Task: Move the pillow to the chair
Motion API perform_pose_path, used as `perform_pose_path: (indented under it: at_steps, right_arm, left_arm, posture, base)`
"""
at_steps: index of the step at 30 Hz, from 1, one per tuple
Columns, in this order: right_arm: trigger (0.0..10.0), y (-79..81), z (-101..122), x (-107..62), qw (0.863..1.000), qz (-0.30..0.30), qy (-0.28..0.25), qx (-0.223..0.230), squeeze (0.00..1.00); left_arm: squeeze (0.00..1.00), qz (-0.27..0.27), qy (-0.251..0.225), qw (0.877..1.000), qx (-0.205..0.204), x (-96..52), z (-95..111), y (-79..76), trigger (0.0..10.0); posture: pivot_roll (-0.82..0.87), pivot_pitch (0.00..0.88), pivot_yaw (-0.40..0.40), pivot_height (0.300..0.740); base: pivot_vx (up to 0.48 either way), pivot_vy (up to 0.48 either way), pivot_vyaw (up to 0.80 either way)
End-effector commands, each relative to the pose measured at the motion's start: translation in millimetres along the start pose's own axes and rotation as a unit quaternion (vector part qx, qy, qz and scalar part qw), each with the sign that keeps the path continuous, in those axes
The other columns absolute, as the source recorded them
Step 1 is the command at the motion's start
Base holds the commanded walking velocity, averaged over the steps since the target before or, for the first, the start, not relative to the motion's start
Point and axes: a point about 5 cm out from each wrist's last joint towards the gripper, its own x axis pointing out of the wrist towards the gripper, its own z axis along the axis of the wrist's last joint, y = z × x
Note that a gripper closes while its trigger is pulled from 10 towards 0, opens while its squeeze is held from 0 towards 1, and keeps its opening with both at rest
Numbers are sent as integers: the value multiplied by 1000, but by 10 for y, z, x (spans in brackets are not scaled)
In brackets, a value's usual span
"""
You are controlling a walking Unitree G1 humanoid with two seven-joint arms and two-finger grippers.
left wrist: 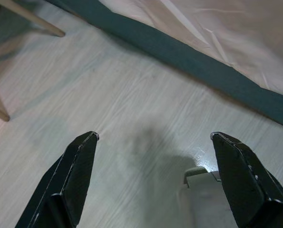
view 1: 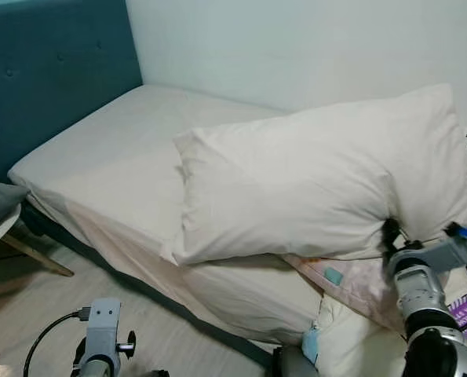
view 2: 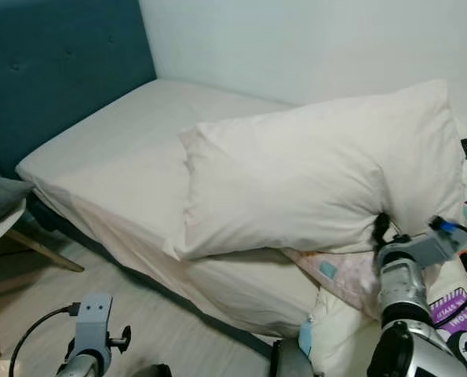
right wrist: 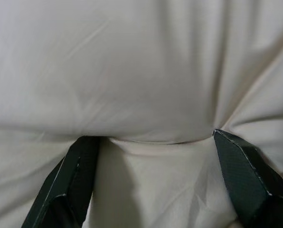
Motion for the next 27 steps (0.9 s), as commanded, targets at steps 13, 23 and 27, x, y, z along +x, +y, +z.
perform_pose_path:
  at_steps: [13, 23, 27]
  right_arm:
    - [10000, 584, -326, 17, 974, 161, 54, 150, 0]
    - [10000, 1087, -269, 85, 971, 212, 60, 97, 0]
    - [10000, 1179, -259, 90, 967, 224, 61, 102, 0]
  left_arm:
    - [0, -1, -12, 1000, 24, 8, 36, 68, 10000]
    - [0, 0, -20, 999, 30, -9, 26, 85, 10000]
    - [0, 2, -25, 999, 32, -24, 14, 111, 10000]
  posture:
    - [-177, 5, 16, 514]
    - [-149, 43, 29, 514]
    - [-130, 69, 35, 514]
  base:
    - [0, 0, 0]
    - [0, 0, 0]
    - [0, 0, 0]
